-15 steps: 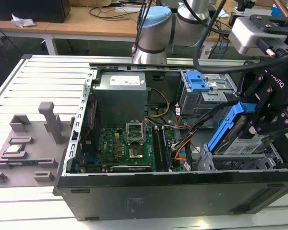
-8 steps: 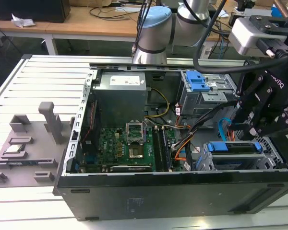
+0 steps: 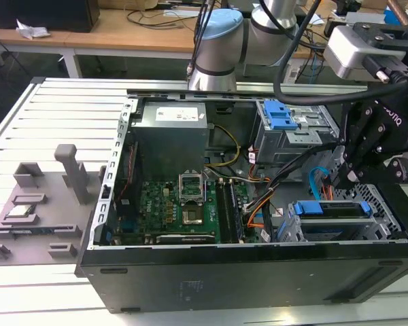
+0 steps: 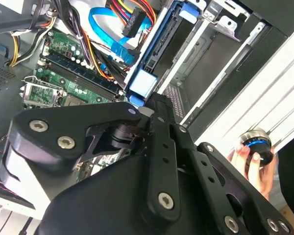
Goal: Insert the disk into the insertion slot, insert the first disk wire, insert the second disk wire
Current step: 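Insert the disk into the insertion slot, then insert the first disk wire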
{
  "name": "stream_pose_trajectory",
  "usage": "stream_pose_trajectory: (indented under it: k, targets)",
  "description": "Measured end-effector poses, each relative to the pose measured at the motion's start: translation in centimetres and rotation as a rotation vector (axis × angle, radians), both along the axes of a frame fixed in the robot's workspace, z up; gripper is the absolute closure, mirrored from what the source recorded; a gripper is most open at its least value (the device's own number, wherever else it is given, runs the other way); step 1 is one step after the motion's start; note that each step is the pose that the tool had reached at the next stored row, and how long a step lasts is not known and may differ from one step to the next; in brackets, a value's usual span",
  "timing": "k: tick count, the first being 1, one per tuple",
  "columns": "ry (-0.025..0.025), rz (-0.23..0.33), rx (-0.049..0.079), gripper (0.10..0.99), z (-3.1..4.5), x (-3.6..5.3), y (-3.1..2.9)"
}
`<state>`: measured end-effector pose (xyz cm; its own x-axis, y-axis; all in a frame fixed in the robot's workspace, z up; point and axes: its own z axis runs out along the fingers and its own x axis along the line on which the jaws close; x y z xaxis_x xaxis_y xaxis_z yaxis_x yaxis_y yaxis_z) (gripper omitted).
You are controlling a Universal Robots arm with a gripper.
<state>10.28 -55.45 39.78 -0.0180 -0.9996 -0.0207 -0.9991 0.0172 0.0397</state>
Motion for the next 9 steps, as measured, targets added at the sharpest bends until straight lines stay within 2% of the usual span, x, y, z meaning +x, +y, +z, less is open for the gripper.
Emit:
stream_pose_trajectory:
  k: [5,7,9]
  targets:
    - [0.0,0.0,0.0,0.98,-0.05,0.06,0.0]
    - [0.0,0.0,0.0,0.98,-0.08,1.14,0.29]
    - [0.0001,0.0,-0.001,0.98,-0.13,1.57,0.67]
